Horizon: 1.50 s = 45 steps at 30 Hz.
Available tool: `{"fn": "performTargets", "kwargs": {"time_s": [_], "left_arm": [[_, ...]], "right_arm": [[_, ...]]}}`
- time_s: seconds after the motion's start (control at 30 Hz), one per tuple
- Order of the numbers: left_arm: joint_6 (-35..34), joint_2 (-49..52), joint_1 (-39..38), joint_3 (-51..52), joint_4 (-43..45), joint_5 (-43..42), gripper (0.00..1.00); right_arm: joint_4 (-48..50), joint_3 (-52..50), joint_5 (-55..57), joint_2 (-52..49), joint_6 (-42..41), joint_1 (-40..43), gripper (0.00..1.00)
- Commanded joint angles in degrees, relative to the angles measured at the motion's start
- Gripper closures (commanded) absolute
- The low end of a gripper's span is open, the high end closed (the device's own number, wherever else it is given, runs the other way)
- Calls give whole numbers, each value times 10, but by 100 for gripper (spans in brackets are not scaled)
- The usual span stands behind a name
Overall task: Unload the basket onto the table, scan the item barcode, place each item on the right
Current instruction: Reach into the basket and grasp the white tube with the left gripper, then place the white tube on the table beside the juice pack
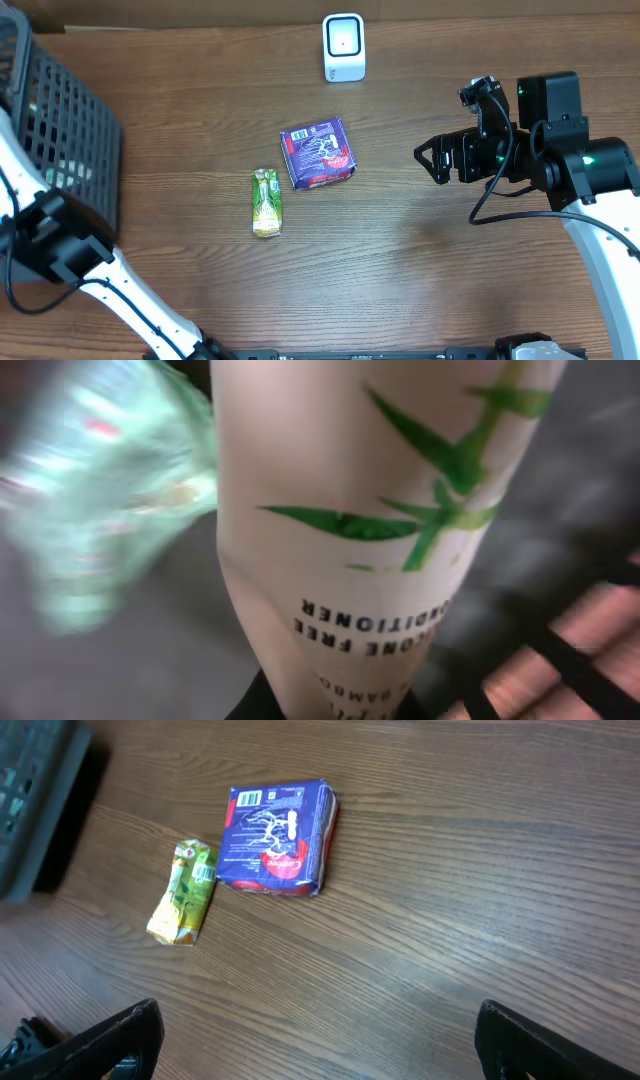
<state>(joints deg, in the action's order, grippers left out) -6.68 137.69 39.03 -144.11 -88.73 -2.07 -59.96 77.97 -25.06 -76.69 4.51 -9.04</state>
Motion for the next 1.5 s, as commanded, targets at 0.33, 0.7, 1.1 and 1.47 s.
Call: {"fn": "performTargets", "kwargs": {"time_s": [0.33,0.7,1.1,1.47], "left_arm": [[-42,-330,-10,-117,-21,-66,96],[33,-326,-279,-57,-81,-75,96],[-58,-268,-392,376,65,58,96],[-36,-268,-395,669,346,-32,46]], "right_arm": [[-5,15,-7,-1,0,-2,0],[-4,15,-7,-1,0,-2,0],[-3,15,-7,-1,0,-2,0],[2,15,-7,-1,0,-2,0]]}}
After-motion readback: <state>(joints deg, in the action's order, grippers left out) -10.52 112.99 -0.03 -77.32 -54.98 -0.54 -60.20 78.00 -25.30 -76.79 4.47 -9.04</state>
